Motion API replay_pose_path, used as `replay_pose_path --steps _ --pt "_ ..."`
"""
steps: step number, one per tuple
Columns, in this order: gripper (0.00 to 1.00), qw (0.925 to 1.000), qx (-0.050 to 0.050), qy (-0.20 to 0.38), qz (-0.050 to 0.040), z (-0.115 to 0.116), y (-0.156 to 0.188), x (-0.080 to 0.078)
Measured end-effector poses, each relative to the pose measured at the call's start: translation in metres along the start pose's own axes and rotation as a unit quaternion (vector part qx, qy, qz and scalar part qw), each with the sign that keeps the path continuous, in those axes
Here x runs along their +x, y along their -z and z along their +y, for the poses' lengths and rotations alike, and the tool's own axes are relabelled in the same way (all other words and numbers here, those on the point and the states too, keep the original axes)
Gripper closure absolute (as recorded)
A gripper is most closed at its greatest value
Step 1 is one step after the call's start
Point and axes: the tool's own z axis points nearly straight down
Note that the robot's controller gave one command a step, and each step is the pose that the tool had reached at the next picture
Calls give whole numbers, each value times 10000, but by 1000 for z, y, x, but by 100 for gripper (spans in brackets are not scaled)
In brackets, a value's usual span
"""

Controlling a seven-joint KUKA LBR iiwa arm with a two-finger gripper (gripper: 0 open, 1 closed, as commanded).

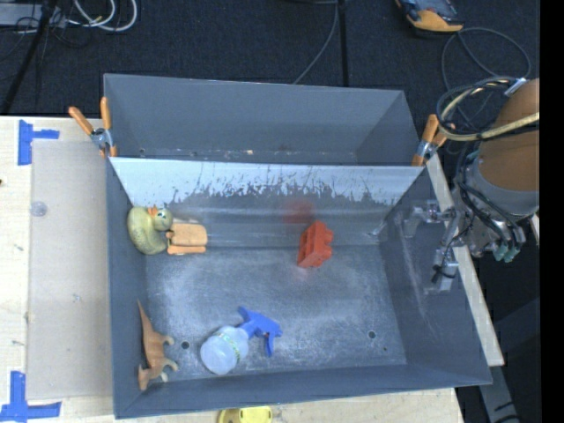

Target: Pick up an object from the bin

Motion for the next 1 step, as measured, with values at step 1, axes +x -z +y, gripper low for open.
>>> replay_pose_path --steps 1 --pt "0 10000 8 14 -35 0 5 -1"
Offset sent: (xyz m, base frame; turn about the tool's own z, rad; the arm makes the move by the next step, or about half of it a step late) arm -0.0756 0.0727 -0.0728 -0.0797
